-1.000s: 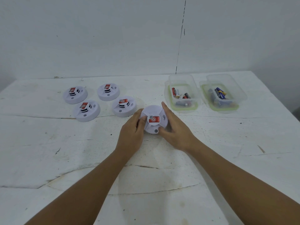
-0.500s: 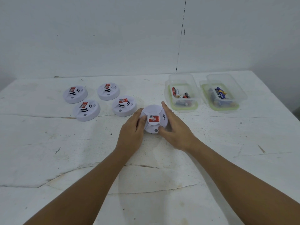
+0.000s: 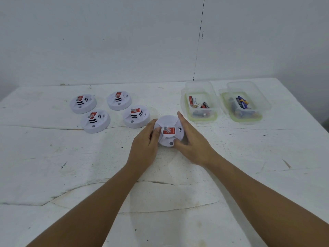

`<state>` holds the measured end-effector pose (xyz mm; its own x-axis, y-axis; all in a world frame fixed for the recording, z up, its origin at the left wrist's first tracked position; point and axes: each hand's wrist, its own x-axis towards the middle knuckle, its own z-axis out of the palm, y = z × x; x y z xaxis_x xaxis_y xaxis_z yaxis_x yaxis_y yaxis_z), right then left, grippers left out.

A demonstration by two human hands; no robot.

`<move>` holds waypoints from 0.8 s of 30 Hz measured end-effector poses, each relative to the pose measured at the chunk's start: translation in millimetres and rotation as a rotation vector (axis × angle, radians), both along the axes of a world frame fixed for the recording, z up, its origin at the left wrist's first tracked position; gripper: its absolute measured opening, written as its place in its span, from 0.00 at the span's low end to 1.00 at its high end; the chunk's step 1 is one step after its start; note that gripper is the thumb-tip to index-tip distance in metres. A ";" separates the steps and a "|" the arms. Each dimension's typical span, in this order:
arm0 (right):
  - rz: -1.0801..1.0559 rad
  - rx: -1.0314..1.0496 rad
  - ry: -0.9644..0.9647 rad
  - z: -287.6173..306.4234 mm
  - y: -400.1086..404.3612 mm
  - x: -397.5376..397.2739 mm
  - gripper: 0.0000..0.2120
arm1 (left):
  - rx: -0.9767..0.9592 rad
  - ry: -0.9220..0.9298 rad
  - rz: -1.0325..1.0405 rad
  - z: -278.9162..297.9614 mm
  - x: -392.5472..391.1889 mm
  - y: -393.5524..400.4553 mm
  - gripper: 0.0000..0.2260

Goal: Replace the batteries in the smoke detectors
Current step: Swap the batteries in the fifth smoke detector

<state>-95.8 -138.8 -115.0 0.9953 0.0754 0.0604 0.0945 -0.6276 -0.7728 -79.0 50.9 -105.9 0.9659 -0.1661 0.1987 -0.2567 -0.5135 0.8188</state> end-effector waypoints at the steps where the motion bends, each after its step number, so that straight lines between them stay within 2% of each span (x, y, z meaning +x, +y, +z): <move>1: 0.000 -0.001 0.000 0.7 0.1 -0.5 0.44 | 0.002 0.001 0.002 0.1 -0.1 -0.1 0.17; 15: -0.004 0.025 -0.043 4.0 1.9 -3.0 0.43 | -0.008 -0.001 -0.002 -1.5 1.1 0.2 0.17; 24: 0.001 0.159 -0.100 13.1 0.1 -7.9 0.39 | -0.071 0.036 0.044 9.9 -3.5 -0.9 0.13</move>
<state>-103.7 -138.7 -101.9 0.9836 0.0584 0.1705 0.1768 -0.4982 -0.8489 -82.5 50.0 -96.0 0.9786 -0.1103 0.1735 -0.2050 -0.4635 0.8621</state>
